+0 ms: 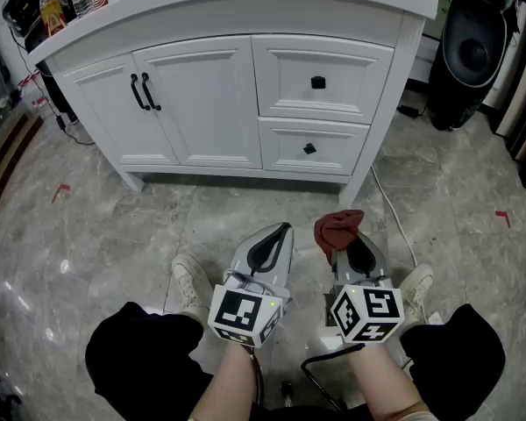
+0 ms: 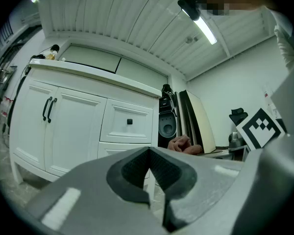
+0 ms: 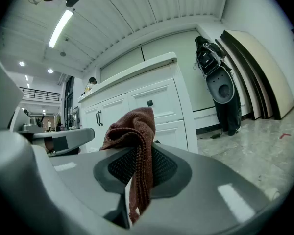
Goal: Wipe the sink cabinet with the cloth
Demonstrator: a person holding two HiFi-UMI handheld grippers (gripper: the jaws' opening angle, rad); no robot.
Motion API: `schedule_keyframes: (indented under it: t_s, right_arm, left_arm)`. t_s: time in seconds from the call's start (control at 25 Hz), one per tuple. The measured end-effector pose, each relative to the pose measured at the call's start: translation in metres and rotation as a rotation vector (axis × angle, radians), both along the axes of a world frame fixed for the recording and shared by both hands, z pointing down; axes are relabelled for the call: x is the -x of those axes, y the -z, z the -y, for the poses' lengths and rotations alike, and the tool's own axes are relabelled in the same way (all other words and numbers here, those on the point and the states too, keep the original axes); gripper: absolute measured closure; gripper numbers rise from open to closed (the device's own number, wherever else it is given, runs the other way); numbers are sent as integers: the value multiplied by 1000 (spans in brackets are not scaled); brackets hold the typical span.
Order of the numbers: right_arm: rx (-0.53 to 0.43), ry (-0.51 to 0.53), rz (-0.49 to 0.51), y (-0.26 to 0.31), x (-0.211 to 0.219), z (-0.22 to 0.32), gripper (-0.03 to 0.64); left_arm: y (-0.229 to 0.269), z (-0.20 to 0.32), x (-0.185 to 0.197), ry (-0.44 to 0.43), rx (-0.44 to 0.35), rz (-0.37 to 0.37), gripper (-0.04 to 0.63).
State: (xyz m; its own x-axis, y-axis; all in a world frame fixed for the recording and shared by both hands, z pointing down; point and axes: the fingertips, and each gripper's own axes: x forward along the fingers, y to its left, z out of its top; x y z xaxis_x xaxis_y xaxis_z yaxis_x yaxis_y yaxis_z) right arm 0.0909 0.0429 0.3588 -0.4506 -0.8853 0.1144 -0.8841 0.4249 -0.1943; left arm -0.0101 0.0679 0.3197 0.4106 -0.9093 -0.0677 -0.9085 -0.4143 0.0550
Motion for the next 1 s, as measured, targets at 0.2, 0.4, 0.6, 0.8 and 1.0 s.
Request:
schedule_keyframes:
  t_s: [0.2,0.4,0.6,0.8,1.0]
  right_arm:
    - [2,0,-1,-2,0,3,529]
    - [13,0,-5,-4,1,2,529]
    - [32,18,1,-10,5,3,523]
    - [20,8,1,-10,6,10,523]
    - [36,-15,78,-1,8,36,525]
  left_arm:
    - [-2,3,0,1,1,-1,595]
    - [-2,3,1,0,6,-3,595]
    - [-5,5,0,0,17,-3,595]
    - [-5,14,-2,0,15,5,595]
    - [-3,31,-2,3,14,0,595]
